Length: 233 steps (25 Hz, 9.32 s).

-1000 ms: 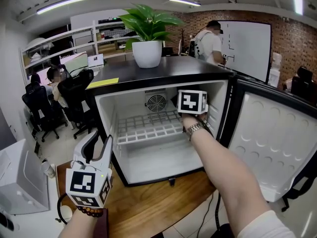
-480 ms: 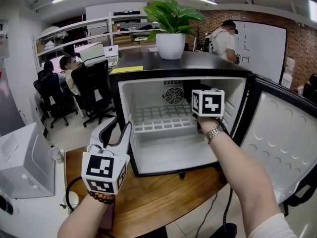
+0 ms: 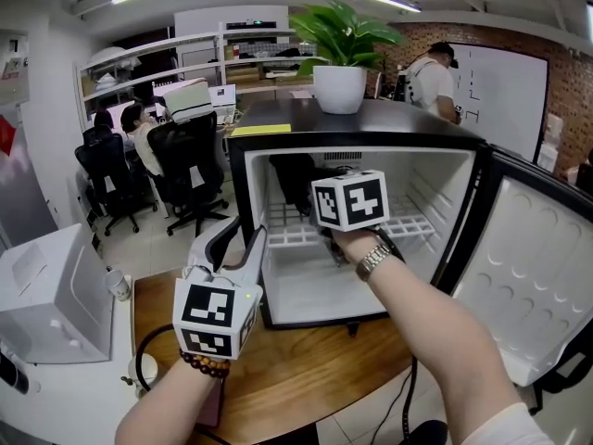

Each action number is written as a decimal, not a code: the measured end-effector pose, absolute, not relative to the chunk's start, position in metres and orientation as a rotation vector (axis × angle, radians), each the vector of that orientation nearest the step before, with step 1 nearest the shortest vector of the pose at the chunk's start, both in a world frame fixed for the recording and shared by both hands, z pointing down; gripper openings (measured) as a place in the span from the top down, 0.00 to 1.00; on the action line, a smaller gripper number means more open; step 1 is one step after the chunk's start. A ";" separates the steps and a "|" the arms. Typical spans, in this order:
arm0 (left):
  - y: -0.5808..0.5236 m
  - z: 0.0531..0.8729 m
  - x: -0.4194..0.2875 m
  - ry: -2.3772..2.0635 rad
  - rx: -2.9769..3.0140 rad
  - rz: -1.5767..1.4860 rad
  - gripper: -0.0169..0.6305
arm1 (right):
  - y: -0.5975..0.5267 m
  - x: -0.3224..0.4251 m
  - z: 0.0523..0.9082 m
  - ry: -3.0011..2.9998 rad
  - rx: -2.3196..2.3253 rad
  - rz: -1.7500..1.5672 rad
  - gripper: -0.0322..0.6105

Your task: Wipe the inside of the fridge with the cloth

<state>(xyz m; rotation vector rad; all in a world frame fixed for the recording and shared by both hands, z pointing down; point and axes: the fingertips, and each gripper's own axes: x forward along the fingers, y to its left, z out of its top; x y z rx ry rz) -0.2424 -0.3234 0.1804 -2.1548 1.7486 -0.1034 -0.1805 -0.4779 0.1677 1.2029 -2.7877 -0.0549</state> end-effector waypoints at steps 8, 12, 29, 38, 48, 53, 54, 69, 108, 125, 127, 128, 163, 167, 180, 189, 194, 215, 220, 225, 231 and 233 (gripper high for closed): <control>-0.323 0.180 -0.242 1.741 -2.168 -0.087 0.75 | -0.489 -0.219 0.191 -2.709 1.106 0.041 0.84; -0.323 0.183 -0.244 1.737 -2.166 -0.091 0.75 | -0.496 -0.228 0.207 -2.566 1.066 -0.062 0.84; -0.323 0.185 -0.238 1.712 -2.161 -0.111 0.75 | -0.505 -0.218 0.233 -2.312 0.982 -0.195 0.84; -0.322 0.186 -0.244 1.742 -2.155 -0.107 0.75 | -0.514 -0.179 0.229 -2.287 1.064 -0.186 0.84; -0.324 0.190 -0.247 1.768 -2.141 -0.121 0.72 | -0.528 -0.125 0.227 -2.241 1.166 -0.152 0.84; -0.328 0.195 -0.248 1.786 -2.160 -0.121 0.71 | -0.534 -0.095 0.226 -2.218 1.231 -0.121 0.84; -0.328 0.196 -0.248 1.787 -2.160 -0.121 0.71 | -0.535 -0.089 0.226 -2.212 1.243 -0.117 0.84; -0.329 0.197 -0.248 1.798 -2.163 -0.110 0.71 | -0.546 -0.002 0.224 -2.085 1.470 -0.029 0.84; -0.332 0.206 -0.254 1.827 -2.208 -0.106 0.70 | -0.414 -0.199 0.245 -2.550 1.021 0.013 0.84; -0.329 0.209 -0.248 1.829 -2.212 -0.114 0.70 | -0.438 -0.095 0.245 -2.461 1.248 0.011 0.84; -0.328 0.210 -0.249 1.834 -2.212 -0.113 0.70 | -0.441 -0.081 0.245 -2.445 1.278 0.011 0.84; -0.328 0.210 -0.249 1.834 -2.211 -0.114 0.70 | -0.442 -0.074 0.245 -2.438 1.292 0.014 0.84; -0.301 0.182 -0.149 1.430 -2.421 0.016 0.80 | -0.418 0.029 0.206 -2.540 1.447 -0.075 0.84; -0.309 0.178 -0.125 1.298 -2.517 0.049 0.80 | -0.393 0.027 0.192 -2.641 1.316 -0.155 0.84; -0.286 0.181 -0.048 0.683 -2.743 0.067 0.55 | -0.279 0.010 0.172 -2.909 0.680 -0.404 0.84; -0.258 0.203 -0.006 0.369 -2.852 -0.005 0.61 | -0.251 0.010 0.185 -2.945 0.470 -0.376 0.84; -0.266 0.202 0.001 0.420 -2.829 0.005 0.86 | -0.258 0.015 0.192 -2.941 0.543 -0.364 0.83; -0.411 0.167 -0.002 1.232 -2.731 0.048 0.89 | -0.305 0.097 0.180 -2.816 1.440 -0.379 0.74; -0.446 0.154 -0.007 1.390 -2.696 0.119 0.89 | -0.301 0.099 0.180 -2.806 1.476 -0.378 0.75; -0.479 0.141 -0.009 1.521 -2.647 0.166 0.89 | -0.300 0.099 0.185 -2.799 1.483 -0.381 0.76; -0.521 0.146 -0.009 1.660 -2.621 0.163 0.89 | -0.299 0.094 0.192 -2.792 1.458 -0.404 0.77; -0.534 0.148 -0.007 1.686 -2.600 0.147 0.89 | -0.300 0.095 0.192 -2.788 1.454 -0.416 0.77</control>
